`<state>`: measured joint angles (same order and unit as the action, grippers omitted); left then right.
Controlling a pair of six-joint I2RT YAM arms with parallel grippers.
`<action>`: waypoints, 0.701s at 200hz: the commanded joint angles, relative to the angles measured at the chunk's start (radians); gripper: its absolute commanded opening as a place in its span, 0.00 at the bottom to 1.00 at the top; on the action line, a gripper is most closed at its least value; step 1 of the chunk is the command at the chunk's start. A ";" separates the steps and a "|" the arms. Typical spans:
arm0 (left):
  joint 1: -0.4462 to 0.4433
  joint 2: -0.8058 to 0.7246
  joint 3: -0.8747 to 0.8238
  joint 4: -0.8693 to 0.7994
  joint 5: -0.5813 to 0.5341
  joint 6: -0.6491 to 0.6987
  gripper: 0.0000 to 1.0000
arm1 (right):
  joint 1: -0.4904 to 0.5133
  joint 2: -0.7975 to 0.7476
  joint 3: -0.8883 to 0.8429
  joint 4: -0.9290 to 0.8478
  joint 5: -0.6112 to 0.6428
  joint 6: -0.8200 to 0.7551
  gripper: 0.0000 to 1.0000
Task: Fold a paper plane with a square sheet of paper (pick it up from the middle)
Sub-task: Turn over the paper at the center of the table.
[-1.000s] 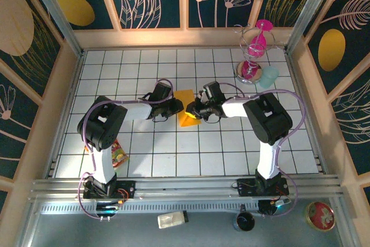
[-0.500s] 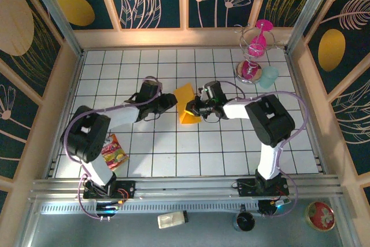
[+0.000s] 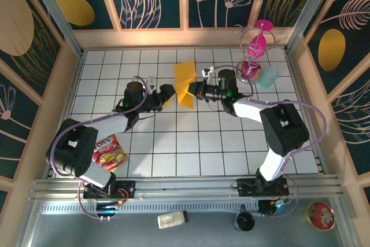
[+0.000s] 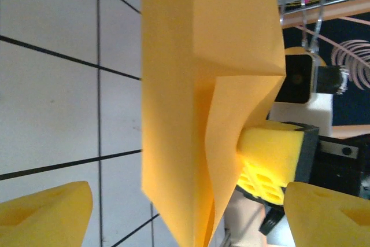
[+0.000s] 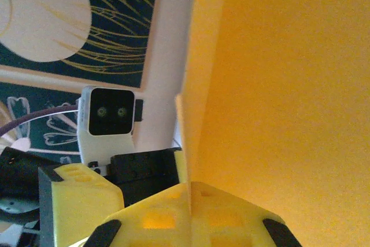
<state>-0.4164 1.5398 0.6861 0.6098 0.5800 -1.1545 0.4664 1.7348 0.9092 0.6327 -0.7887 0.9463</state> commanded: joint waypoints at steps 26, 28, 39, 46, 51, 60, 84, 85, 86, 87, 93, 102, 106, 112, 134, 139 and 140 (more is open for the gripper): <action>-0.001 0.038 -0.034 0.265 0.117 -0.107 0.83 | -0.001 0.009 -0.008 0.116 -0.090 0.058 0.02; -0.002 0.040 -0.033 0.269 0.120 -0.108 0.83 | -0.001 0.010 -0.008 0.116 -0.091 0.058 0.02; -0.004 0.053 -0.026 0.280 0.130 -0.112 0.80 | -0.001 0.012 -0.008 0.118 -0.098 0.061 0.03; -0.006 0.061 -0.020 0.281 0.135 -0.114 0.78 | 0.001 0.015 -0.007 0.120 -0.103 0.065 0.03; -0.007 0.066 -0.018 0.282 0.140 -0.115 0.76 | 0.000 0.018 -0.006 0.120 -0.107 0.067 0.02; -0.010 0.076 -0.009 0.290 0.148 -0.121 0.72 | 0.002 0.021 -0.007 0.120 -0.113 0.068 0.03; -0.010 0.092 -0.004 0.319 0.159 -0.135 0.62 | 0.002 0.026 -0.006 0.118 -0.122 0.071 0.03; -0.009 0.092 -0.004 0.319 0.159 -0.136 0.62 | 0.002 0.027 -0.007 0.117 -0.122 0.070 0.03; -0.010 0.092 -0.004 0.320 0.159 -0.136 0.62 | 0.002 0.027 -0.007 0.118 -0.122 0.070 0.03; -0.010 0.093 -0.004 0.321 0.161 -0.136 0.61 | 0.002 0.026 -0.006 0.118 -0.122 0.071 0.03; -0.010 0.095 -0.001 0.320 0.163 -0.138 0.59 | 0.002 0.028 -0.007 0.115 -0.124 0.070 0.03; -0.010 0.098 0.001 0.323 0.164 -0.140 0.54 | 0.002 0.029 -0.006 0.110 -0.126 0.067 0.03; -0.010 0.098 0.002 0.324 0.164 -0.139 0.53 | 0.002 0.030 -0.007 0.109 -0.126 0.067 0.04; -0.009 0.098 0.003 0.324 0.166 -0.139 0.50 | 0.002 0.031 -0.006 0.103 -0.126 0.066 0.04; -0.010 0.102 0.004 0.327 0.166 -0.140 0.43 | 0.000 0.031 -0.005 0.090 -0.128 0.057 0.06; -0.010 0.104 0.004 0.329 0.167 -0.141 0.41 | 0.000 0.032 -0.004 0.086 -0.129 0.055 0.06; -0.010 0.104 0.004 0.328 0.167 -0.142 0.40 | 0.001 0.032 -0.005 0.085 -0.129 0.055 0.06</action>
<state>-0.4210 1.6302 0.6651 0.8787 0.7235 -1.2938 0.4664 1.7531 0.9092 0.7101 -0.8921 1.0054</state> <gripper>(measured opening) 0.446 0.057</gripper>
